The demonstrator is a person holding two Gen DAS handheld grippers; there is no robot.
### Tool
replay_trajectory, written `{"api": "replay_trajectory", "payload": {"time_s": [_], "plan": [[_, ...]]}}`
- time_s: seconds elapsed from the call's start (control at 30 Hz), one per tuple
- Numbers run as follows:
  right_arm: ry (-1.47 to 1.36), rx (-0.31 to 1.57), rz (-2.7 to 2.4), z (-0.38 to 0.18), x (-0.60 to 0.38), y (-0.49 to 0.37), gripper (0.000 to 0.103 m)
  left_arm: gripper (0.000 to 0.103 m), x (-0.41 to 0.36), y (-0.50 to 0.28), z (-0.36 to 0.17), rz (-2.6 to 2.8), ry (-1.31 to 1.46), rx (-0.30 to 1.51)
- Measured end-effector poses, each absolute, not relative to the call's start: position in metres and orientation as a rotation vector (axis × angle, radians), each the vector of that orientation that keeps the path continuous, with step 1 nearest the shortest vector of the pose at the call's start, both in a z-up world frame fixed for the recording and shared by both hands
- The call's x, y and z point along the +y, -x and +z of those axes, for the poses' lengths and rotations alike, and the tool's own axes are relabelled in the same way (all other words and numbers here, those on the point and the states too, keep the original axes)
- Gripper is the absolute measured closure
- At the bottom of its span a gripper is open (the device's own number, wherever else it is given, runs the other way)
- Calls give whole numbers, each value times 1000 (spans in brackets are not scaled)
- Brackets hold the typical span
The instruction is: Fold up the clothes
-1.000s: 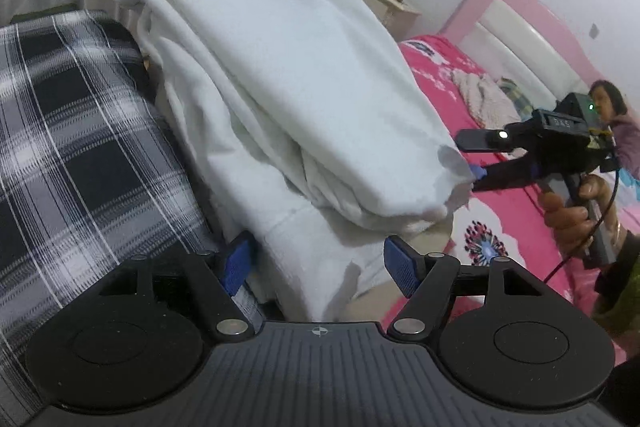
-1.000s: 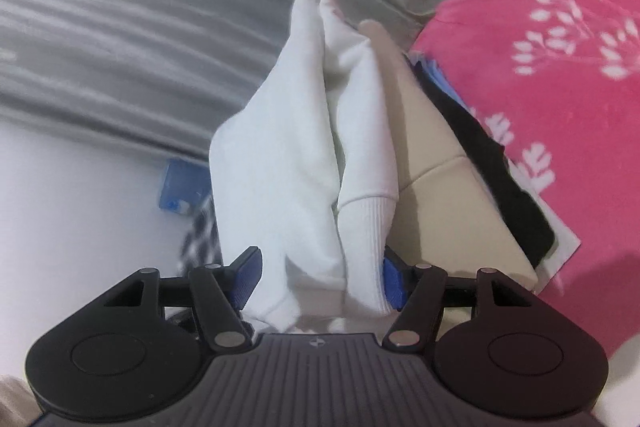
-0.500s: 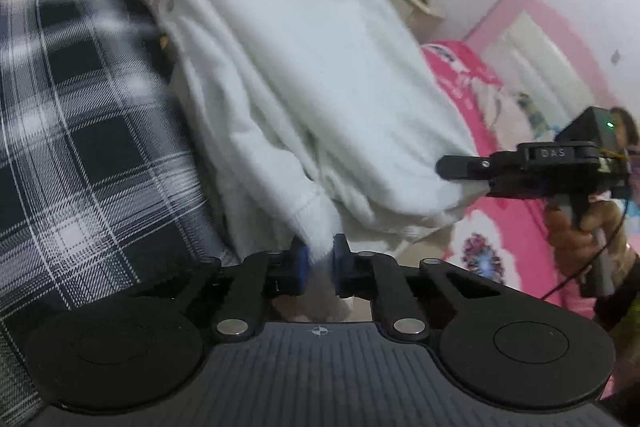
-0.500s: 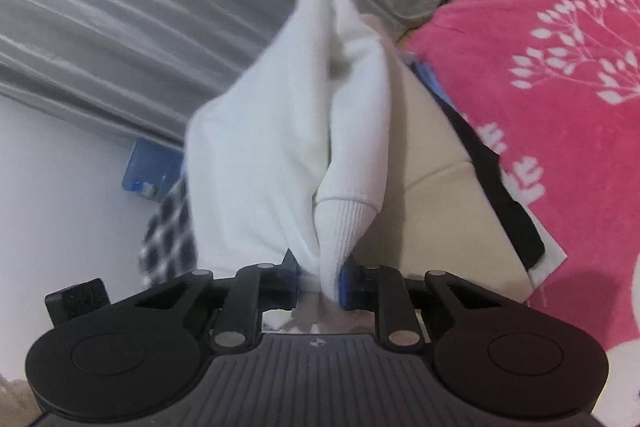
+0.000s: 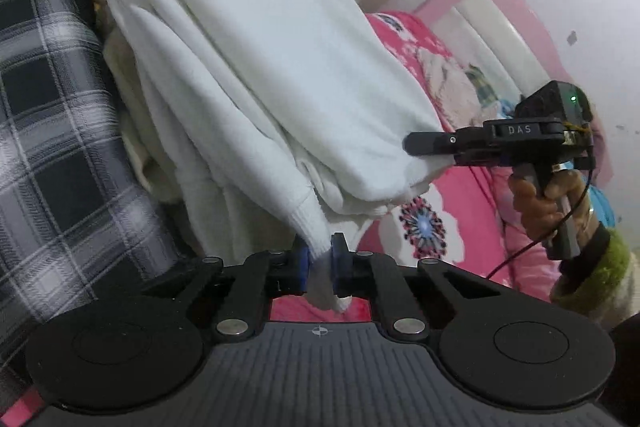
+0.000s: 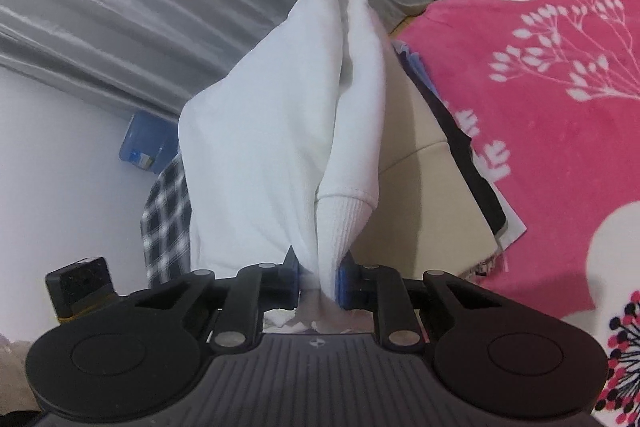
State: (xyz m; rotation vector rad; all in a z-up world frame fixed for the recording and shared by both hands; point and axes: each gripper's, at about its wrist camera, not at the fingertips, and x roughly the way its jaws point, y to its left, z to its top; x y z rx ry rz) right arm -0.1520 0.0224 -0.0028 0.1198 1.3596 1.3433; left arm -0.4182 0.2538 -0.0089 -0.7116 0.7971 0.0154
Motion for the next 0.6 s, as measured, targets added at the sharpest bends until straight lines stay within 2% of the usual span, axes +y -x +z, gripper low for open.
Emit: {"api": "replay_trajectory", "payload": {"time_s": [0.17,0.23,0.3,0.4,0.5,0.6], "plan": [[-54,1341,1320,-18,24,155,82,94,256,414,-32,30,645,855],[-51,1357,1276,-33,24,155,76,90,261,413,-47,38,649,901],[-53,1347,1282,-36,21,154,65,88,268,416,-50,22,677,932],[-3,1282,1313,-12,8,155,57,76,278,432,-27,-34,666,941],[12,1136,1348,23,-11,158,56,73,288,443,9,-40,561,882],[-72,956,1393,53,-20,167,56,69,289,432,43,-40,496,736]]}}
